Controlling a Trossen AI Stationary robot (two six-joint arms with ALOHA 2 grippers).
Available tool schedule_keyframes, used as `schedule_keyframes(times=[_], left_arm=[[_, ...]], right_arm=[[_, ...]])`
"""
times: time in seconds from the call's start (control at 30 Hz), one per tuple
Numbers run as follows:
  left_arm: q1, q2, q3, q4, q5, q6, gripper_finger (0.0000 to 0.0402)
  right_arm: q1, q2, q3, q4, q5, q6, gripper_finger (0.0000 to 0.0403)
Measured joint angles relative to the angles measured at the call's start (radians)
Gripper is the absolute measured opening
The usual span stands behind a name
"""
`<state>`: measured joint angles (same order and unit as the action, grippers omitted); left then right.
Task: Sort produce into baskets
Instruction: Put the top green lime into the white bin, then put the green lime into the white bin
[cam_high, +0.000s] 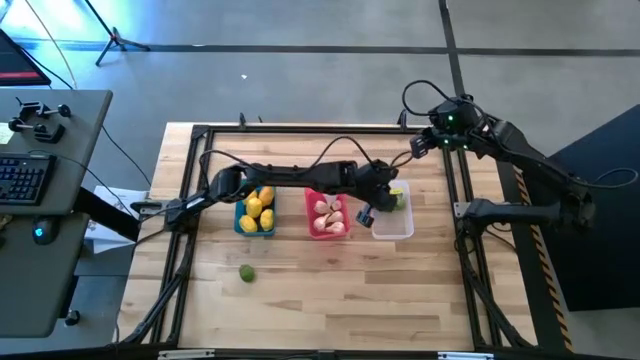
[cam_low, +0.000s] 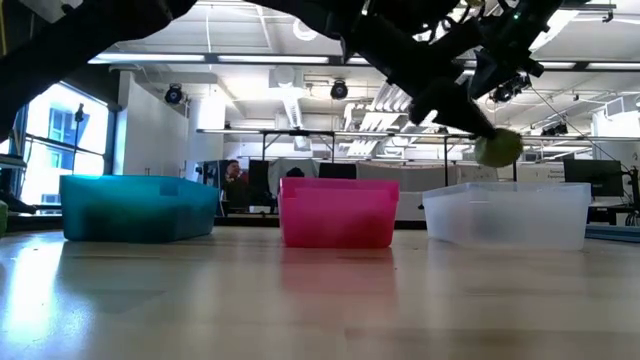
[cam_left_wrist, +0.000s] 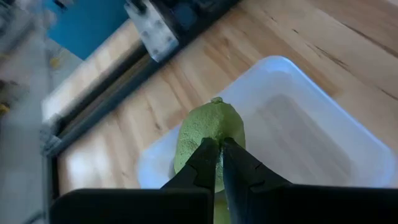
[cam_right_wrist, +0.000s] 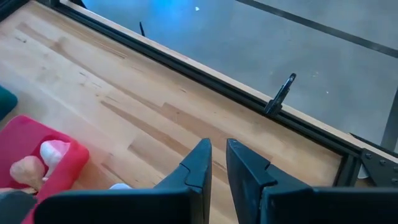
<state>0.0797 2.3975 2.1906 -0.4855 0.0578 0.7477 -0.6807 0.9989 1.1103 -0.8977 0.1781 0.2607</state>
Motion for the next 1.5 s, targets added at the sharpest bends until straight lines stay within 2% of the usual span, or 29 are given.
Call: schedule_keyframes(times=[0.3, 0.9, 1.17, 1.5], left_arm=[[-0.015, 0.074, 0.001, 0.132, -0.007, 0.047, 0.0001], [-0.025, 0.131, 0.002, 0.142, 0.018, 0.174, 0.0000], [-0.030, 0.136, 0.002, 0.143, 0.021, 0.171, 0.0002], [-0.028, 0.136, 0.001, 0.140, 0.022, 0.137, 0.0052]], right_arm=[[-0.008, 0.000, 0.000, 0.002, 0.014, 0.003, 0.0039], [-0.014, 0.000, 0.000, 0.005, 0.014, -0.016, 0.0039], [-0.014, 0.000, 0.000, 0.005, 0.014, -0.019, 0.0039], [-0.014, 0.000, 0.000, 0.004, 0.014, -0.027, 0.0039]])
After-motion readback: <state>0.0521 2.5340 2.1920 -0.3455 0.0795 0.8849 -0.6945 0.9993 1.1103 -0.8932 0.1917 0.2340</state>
